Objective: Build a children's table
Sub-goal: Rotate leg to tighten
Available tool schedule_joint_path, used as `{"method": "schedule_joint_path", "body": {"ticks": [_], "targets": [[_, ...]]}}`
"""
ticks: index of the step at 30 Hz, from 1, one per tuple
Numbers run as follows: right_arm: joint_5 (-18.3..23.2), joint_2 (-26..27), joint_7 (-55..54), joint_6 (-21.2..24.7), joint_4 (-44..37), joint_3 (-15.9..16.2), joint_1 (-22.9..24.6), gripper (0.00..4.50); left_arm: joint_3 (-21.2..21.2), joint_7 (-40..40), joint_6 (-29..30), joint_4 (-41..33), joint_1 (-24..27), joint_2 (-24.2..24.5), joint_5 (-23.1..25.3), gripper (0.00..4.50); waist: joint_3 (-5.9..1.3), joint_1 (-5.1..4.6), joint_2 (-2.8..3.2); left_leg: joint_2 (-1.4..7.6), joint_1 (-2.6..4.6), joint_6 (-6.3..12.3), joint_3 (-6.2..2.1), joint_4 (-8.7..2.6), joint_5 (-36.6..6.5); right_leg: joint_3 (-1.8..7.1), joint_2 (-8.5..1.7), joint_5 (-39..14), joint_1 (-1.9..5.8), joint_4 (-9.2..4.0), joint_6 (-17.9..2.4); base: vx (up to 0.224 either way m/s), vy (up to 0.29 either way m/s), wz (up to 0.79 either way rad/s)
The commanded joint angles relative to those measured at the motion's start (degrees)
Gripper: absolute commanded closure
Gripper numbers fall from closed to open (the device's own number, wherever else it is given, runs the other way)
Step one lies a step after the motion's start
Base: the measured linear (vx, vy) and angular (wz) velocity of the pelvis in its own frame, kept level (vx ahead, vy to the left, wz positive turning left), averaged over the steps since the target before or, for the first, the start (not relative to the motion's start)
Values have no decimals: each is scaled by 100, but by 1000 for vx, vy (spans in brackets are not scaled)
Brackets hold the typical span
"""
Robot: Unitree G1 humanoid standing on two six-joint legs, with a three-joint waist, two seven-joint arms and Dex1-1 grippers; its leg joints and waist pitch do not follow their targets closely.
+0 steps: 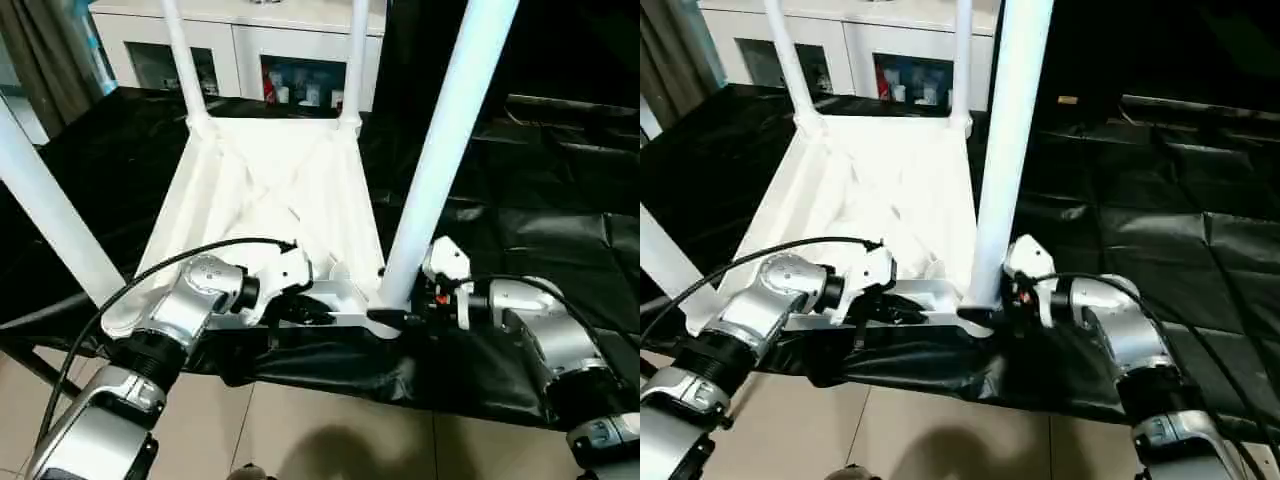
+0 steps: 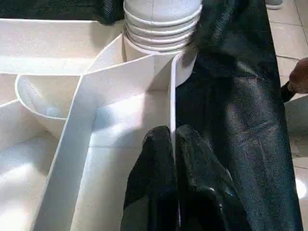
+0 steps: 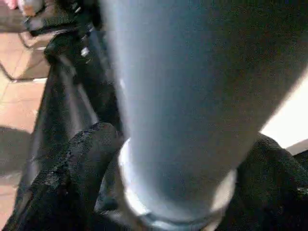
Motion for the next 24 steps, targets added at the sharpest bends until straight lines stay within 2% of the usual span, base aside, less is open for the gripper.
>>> {"method": "schedule_joint_path", "body": {"ticks": [1, 3, 6, 8, 10, 15, 23, 24], "targets": [[-42, -74, 63, 65, -100, 33, -14, 62, 67, -52, -85, 1, -5, -29, -51, 450, -300, -30, -73, 382, 90, 585, -112, -377, -498, 308, -495, 412, 272, -417, -1404, 0, 0, 0], [-12, -64, 33, 81, -69, 5, -26, 77, 72, -54, -87, 1, 2, -19, -49, 450, -299, -31, -60, 388, 98, 550, -115, -382, -539, 311, -496, 321, 267, -426, -1401, 0, 0, 0], [4, -30, -5, 101, -40, -21, -39, 77, 76, -44, -93, 4, 6, -10, -44, 450, -305, -30, -66, 384, 94, 563, -115, -375, -462, 310, -492, 470, 270, -408, -1426, 0, 0, 0], [18, -5, -24, 113, -34, -36, -39, 111, 82, -21, -106, 15, 6, -9, -36, 450, -303, -29, -70, 380, 88, 582, -113, -372, -446, 309, -492, 511, 271, -405, -1433, 0, 0, 0], [75, 25, -17, 165, -46, -57, -29, 118, 86, -14, -105, 24, 6, -6, -30, 450, -302, -28, -68, 383, 95, 577, -113, -377, -487, 308, -495, 435, 269, -415, -1427, 0, 0, 0], [81, 49, -2, 215, -68, -29, 6, 170, 104, 20, -95, 24, 26, 10, -16, 450, -305, -18, -67, 384, 92, 570, -113, -373, -452, 309, -494, 490, 270, -404, -1433, 0, 0, 0], [73, 243, -401, 343, 63, -112, 129, 178, 157, 359, 4, 86, 48, -105, 37, 450, -297, -32, -49, 389, 102, 489, -122, -396, -564, 309, -501, 358, 265, -427, -1425, 0, 0, 0], [11, 430, -938, 403, 275, -238, 101, 178, 222, 712, 111, 247, -39, -255, 76, 450, -294, -34, -30, 388, 106, 469, -121, -397, -592, 310, -500, 317, 260, -431, -1426, 0, 0, 0]]}}
